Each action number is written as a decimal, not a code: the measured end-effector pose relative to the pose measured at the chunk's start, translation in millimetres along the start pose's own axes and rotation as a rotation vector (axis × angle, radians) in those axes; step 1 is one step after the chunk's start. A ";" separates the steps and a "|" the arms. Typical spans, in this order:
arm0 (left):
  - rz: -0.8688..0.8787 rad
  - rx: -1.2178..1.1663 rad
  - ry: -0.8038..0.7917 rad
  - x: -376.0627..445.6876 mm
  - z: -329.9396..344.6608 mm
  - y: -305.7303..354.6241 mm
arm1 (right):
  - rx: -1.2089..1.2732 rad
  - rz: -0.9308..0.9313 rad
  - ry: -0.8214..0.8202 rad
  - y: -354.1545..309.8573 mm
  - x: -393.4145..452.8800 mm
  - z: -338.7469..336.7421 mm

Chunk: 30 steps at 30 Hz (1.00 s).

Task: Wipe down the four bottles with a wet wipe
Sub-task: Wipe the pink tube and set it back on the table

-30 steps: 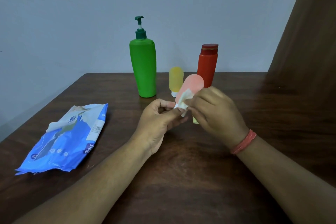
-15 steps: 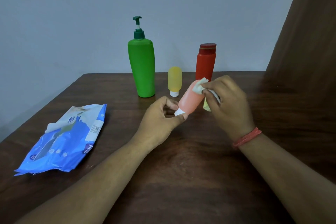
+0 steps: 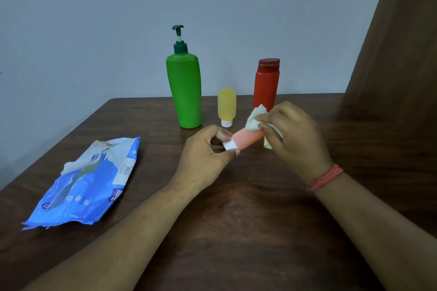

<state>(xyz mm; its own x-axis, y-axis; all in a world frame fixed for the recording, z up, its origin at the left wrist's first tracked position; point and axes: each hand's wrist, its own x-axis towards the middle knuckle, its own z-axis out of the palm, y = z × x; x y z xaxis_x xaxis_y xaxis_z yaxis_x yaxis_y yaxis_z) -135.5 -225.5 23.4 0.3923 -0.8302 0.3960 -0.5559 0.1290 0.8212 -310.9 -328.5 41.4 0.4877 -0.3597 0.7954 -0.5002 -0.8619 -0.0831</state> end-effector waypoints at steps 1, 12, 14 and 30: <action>-0.002 -0.020 0.010 0.1 0.4 -0.1 | 0.010 -0.045 -0.016 -4.6 0.6 1.4; -0.082 -0.181 0.017 -2.3 2.5 1.7 | -0.019 -0.191 -0.063 -11.1 -3.7 6.0; -0.103 -0.235 0.001 -3.1 1.5 -0.4 | 0.005 -0.286 -0.138 -17.1 -6.7 10.0; -0.186 -0.429 0.026 -4.1 1.6 0.2 | -0.010 -0.228 -0.060 -15.2 -4.6 8.4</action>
<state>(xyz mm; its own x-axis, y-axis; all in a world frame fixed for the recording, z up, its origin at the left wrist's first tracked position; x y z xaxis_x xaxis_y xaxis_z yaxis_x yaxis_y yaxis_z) -138.3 -223.0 21.4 0.4779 -0.8473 0.2318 -0.1229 0.1968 0.9727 -299.5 -316.8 34.0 0.6305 -0.1773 0.7557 -0.3794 -0.9197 0.1009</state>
